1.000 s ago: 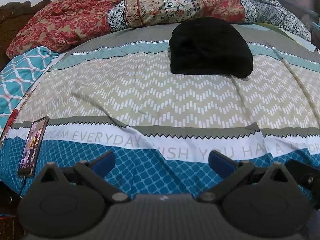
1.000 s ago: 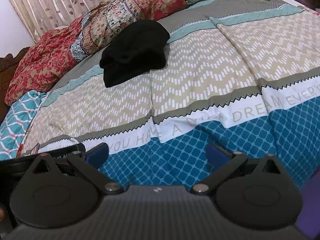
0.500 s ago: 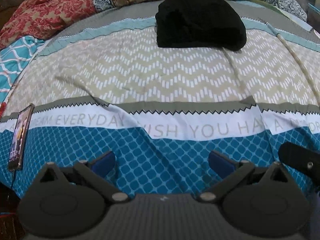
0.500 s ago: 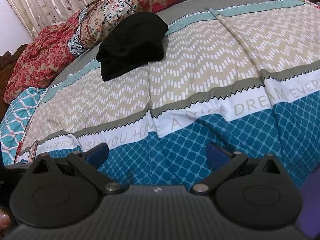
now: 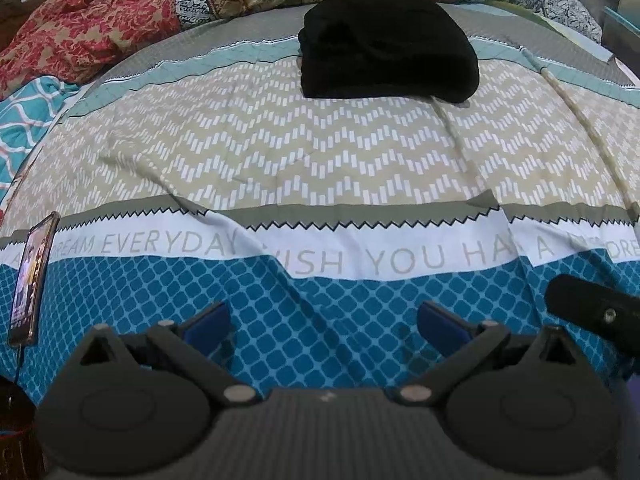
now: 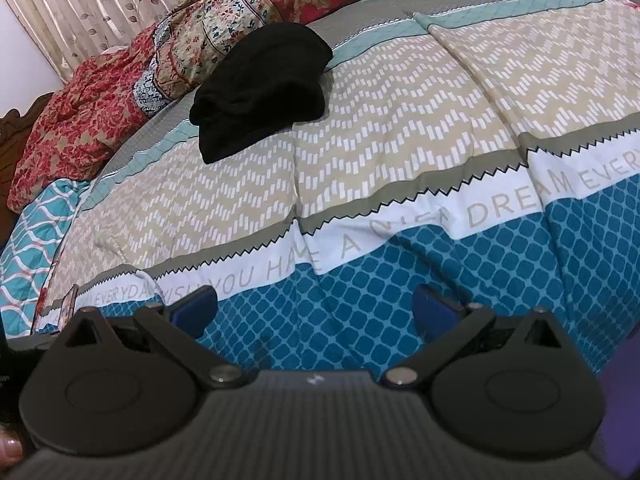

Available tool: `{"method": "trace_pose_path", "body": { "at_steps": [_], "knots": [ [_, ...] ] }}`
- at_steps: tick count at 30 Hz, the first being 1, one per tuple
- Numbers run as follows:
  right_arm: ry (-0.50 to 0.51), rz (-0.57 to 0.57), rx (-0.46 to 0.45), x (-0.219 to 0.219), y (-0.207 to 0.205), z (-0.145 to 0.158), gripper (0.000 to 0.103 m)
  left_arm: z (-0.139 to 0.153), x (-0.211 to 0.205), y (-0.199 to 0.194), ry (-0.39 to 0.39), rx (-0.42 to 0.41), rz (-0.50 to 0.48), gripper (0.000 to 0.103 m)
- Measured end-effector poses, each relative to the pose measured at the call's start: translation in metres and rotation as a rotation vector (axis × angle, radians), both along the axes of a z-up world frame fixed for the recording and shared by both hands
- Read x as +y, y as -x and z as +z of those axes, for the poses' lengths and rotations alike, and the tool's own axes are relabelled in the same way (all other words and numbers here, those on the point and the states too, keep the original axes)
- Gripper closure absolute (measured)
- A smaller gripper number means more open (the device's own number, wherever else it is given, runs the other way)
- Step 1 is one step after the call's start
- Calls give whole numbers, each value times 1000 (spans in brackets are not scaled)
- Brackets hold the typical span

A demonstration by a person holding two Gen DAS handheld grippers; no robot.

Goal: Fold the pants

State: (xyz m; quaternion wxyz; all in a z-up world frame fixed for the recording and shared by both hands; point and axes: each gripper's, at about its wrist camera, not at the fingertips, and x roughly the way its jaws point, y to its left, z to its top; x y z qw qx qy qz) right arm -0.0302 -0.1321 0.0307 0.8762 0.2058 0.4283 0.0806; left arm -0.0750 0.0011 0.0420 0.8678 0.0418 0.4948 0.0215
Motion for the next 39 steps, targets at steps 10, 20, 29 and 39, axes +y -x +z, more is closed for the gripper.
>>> {"method": "trace_pose_path", "body": {
  "at_steps": [10, 20, 29, 39],
  "knots": [
    [-2, 2, -6, 1, 1, 1, 0, 3, 1, 2, -2, -12, 15, 0],
    [-9, 2, -1, 0, 2, 1, 0, 0, 3, 2, -8, 11, 34, 0],
    [-13, 1, 0, 0, 3, 1, 0, 3, 1, 3, -35, -8, 27, 0],
    [-17, -1, 0, -4, 3, 2, 0, 8, 2, 3, -76, -46, 37, 0]
  ]
}}
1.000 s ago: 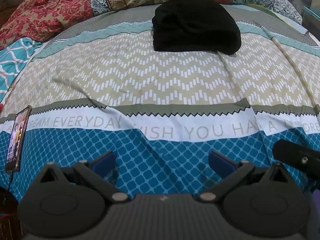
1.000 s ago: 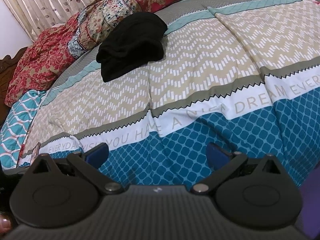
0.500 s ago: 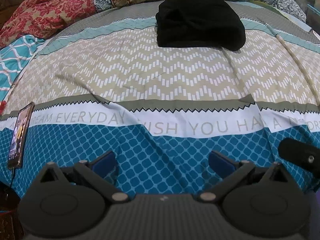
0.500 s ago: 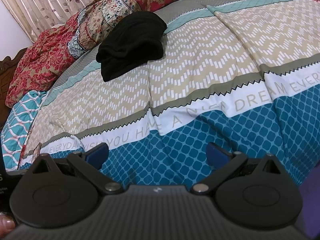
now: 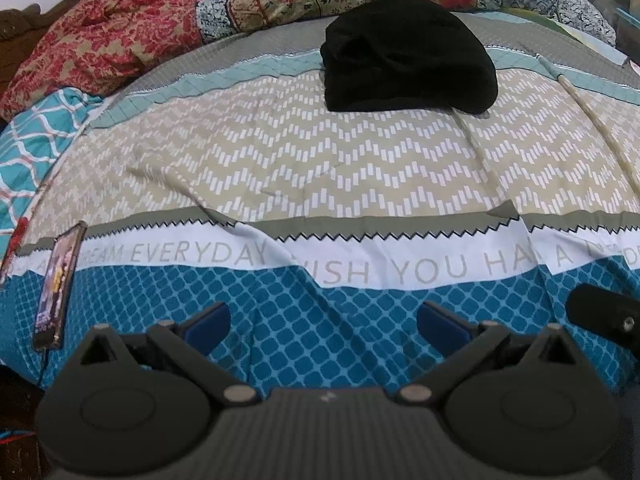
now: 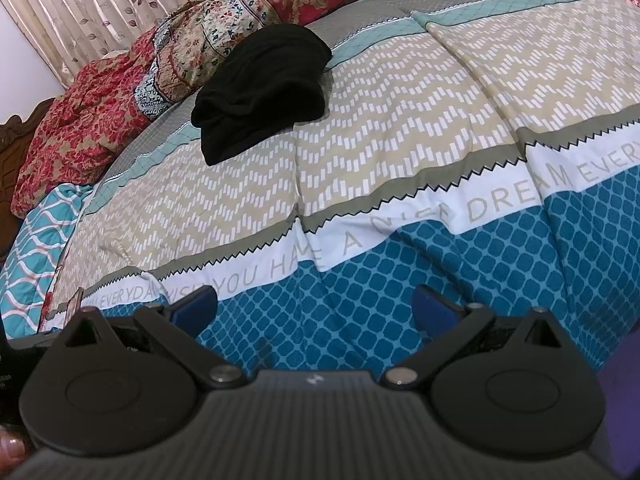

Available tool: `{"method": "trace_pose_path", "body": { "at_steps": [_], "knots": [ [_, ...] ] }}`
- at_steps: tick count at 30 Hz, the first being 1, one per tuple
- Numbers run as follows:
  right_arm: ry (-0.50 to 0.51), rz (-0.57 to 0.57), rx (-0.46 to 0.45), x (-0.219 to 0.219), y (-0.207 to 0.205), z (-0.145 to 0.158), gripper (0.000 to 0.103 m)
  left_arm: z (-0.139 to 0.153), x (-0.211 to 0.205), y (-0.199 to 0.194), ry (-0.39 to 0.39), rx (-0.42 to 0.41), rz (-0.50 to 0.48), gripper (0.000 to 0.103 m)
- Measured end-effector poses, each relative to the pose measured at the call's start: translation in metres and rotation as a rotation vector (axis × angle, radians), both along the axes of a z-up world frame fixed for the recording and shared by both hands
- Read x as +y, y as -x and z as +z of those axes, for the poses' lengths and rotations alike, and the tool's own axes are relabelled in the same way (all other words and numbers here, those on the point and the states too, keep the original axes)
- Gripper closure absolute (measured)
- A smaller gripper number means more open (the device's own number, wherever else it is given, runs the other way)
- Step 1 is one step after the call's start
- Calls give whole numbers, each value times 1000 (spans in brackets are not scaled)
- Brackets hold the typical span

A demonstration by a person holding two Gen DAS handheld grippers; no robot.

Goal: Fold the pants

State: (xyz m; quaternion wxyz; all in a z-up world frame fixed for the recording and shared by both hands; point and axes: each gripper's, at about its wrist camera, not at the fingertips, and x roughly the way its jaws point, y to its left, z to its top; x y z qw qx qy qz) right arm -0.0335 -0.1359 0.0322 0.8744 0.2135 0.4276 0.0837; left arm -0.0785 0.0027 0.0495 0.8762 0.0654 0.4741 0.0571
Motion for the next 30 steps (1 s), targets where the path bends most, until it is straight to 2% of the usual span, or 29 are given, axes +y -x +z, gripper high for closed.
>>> {"method": "trace_pose_path", "body": {
  "at_steps": [12, 17, 23, 30],
  "knots": [
    [29, 8, -35, 2, 2, 5, 0, 12, 1, 3, -33, -82, 15, 0],
    [33, 7, -44, 2, 3, 7, 0, 22, 3, 4, 0, -98, -1, 0],
    [35, 5, -50, 2, 3, 8, 0, 36, 0, 10, -5, -141, -15, 0],
    [37, 10, -55, 4, 4, 10, 0, 46, 2, 10, -2, -130, -1, 0]
  ]
}}
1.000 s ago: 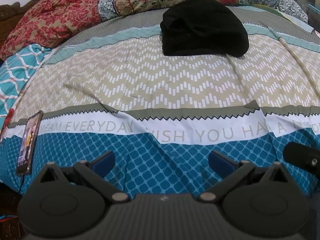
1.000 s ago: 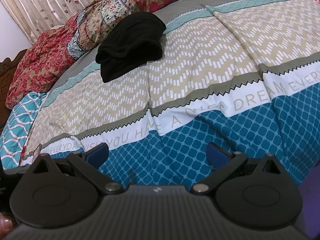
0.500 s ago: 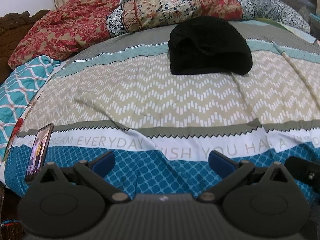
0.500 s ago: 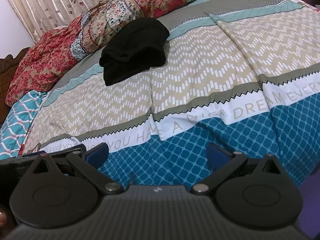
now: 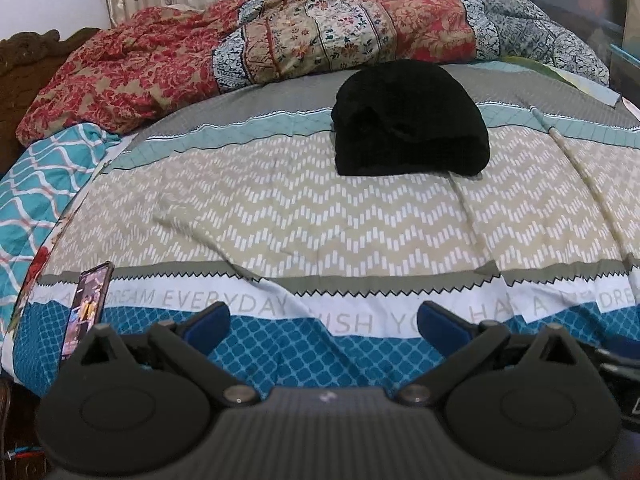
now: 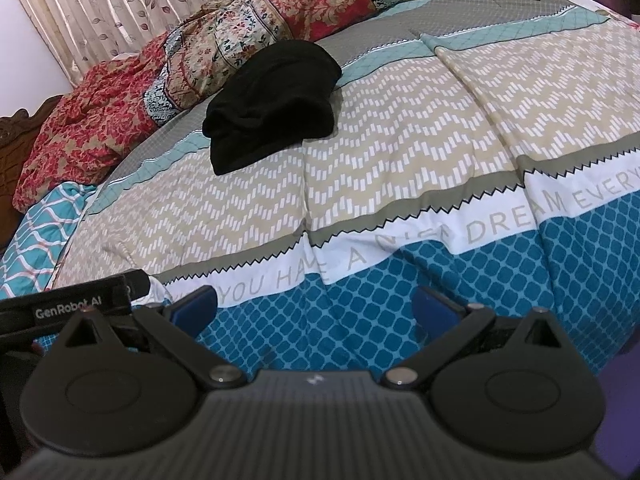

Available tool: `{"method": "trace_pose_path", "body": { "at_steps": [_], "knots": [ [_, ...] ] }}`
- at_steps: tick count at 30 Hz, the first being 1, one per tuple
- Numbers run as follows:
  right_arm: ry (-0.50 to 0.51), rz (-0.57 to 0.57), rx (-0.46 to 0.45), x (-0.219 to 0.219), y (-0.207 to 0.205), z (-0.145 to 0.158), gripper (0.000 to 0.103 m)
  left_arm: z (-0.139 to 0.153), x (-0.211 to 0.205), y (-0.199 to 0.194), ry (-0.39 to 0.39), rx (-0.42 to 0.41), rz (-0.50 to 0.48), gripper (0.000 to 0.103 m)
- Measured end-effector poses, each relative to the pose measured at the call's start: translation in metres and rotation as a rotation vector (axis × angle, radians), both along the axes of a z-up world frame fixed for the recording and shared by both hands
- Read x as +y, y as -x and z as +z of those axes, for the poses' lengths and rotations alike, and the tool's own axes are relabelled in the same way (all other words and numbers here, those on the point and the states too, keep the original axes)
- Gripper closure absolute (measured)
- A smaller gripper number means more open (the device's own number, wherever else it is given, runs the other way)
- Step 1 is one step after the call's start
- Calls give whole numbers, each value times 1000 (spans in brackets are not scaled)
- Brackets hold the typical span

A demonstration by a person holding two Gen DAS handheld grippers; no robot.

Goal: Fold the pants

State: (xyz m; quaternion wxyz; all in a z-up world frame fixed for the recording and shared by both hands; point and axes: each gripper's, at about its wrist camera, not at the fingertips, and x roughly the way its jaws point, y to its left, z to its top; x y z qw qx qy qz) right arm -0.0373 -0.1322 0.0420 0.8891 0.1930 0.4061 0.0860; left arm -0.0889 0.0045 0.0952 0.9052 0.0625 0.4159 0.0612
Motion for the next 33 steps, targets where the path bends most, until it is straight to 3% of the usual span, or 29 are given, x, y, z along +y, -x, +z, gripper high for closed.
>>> {"method": "trace_pose_path", "body": {
  "at_steps": [7, 11, 24, 33],
  "knots": [
    [-1, 0, 0, 0, 0, 0, 0, 2, -7, 3, -101, -3, 4, 0],
    [-4, -1, 2, 1, 1, 1, 0, -2, -10, 1, -124, 45, -2, 0],
    [-13, -9, 10, 0, 3, -1, 0, -11, -2, 2, -59, 105, 13, 0],
    [-13, -9, 16, 1, 3, -3, 0, -17, 1, 0, -63, 130, 29, 0]
  ]
}}
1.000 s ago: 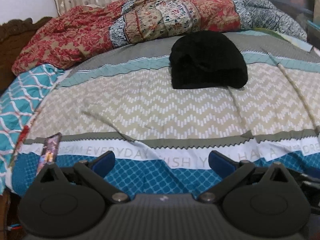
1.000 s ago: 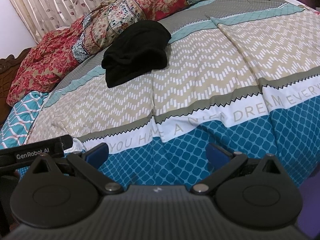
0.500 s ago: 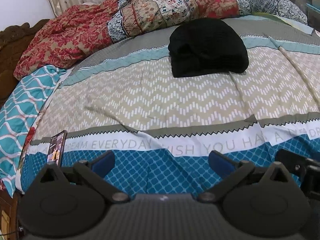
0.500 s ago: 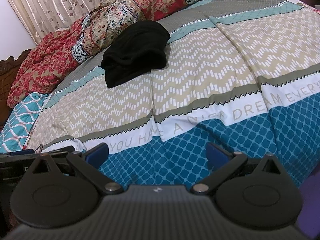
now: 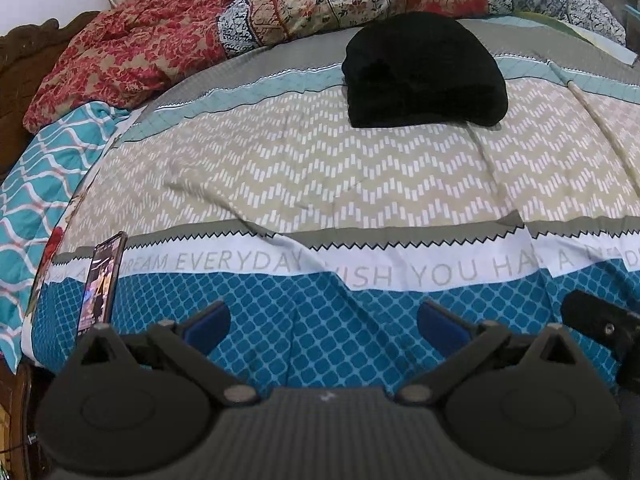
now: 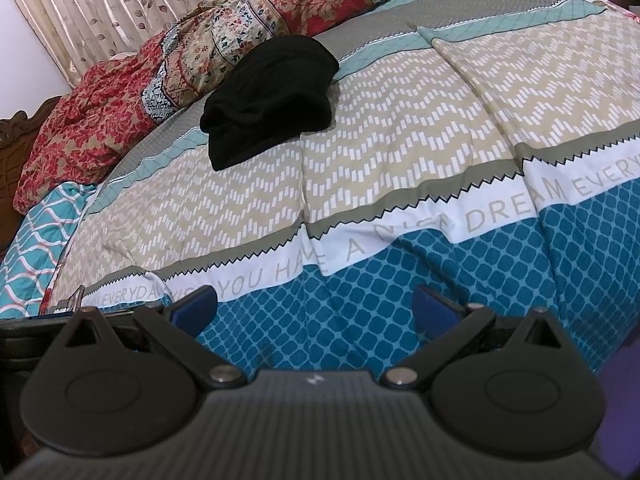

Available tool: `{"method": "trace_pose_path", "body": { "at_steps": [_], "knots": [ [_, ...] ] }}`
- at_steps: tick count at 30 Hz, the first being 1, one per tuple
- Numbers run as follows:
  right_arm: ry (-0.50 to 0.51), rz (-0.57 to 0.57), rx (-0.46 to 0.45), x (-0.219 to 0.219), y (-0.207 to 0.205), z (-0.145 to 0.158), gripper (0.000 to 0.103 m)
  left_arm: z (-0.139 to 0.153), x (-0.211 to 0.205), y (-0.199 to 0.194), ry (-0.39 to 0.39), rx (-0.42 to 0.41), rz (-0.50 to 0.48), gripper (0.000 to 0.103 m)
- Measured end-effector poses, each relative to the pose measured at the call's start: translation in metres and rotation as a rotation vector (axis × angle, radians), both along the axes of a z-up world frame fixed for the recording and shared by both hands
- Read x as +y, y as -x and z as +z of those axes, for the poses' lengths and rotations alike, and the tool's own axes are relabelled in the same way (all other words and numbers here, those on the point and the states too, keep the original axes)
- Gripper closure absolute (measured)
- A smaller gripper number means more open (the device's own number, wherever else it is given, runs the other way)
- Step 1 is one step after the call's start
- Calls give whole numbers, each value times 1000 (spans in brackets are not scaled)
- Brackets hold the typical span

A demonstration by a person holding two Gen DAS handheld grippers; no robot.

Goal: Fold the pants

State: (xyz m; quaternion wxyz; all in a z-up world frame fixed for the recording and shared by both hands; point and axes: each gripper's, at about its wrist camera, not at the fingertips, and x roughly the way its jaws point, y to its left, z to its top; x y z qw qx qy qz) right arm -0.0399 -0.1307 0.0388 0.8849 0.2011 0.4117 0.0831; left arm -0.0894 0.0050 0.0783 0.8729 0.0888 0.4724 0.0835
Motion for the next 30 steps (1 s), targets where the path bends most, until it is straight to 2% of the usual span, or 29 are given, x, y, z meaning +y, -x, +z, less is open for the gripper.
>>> {"method": "trace_pose_path", "body": {
  "at_steps": [14, 30],
  "knots": [
    [-6, -9, 17, -2, -1, -5, 0, -15, -2, -2, 40, 86, -7, 0],
    [-8, -11, 18, -3, 0, -5, 0, -19, -5, -3, 39, 110, -22, 0]
  ]
}}
